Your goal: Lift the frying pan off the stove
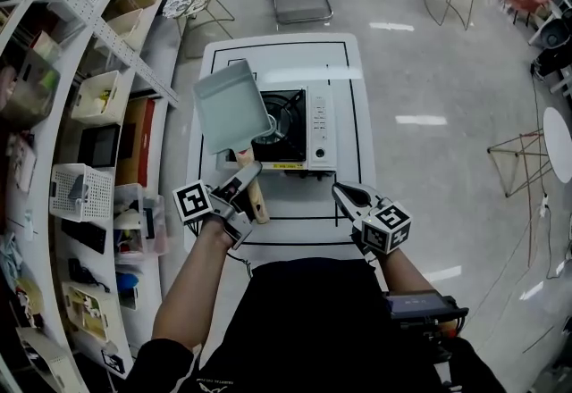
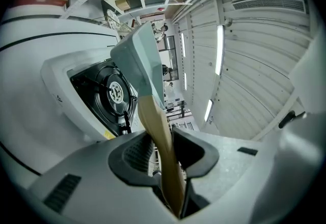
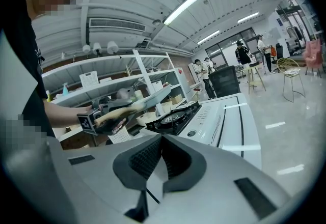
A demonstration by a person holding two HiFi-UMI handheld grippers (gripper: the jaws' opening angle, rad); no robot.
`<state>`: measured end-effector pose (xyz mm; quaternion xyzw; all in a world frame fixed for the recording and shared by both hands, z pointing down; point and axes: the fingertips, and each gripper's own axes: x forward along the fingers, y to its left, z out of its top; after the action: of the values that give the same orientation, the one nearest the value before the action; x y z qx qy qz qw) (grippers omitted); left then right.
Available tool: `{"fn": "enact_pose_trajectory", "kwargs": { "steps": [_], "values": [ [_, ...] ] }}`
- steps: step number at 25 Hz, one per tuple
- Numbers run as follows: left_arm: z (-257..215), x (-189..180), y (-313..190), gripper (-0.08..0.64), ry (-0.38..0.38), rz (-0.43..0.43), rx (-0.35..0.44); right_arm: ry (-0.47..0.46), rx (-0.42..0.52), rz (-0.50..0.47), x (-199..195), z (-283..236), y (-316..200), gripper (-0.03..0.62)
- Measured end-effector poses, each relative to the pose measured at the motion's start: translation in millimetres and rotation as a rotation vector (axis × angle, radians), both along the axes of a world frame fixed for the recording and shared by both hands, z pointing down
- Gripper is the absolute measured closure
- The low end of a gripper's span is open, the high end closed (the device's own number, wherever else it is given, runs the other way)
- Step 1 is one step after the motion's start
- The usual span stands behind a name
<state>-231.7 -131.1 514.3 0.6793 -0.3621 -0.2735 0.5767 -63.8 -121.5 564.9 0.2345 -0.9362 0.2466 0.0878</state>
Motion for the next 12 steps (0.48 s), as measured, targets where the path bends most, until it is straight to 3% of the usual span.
{"fn": "enact_pose_trajectory", "kwargs": {
  "steps": [6,12],
  "values": [
    [9,-12,16,0.442,0.011,-0.036,-0.029,0.012,0.024,-0.043,-11,9,5,0.568],
    [6,-40,28,0.442,-0.011,-0.077,-0.008,0.011,0.019,-0.091,-36,4,11,0.568]
  ]
}}
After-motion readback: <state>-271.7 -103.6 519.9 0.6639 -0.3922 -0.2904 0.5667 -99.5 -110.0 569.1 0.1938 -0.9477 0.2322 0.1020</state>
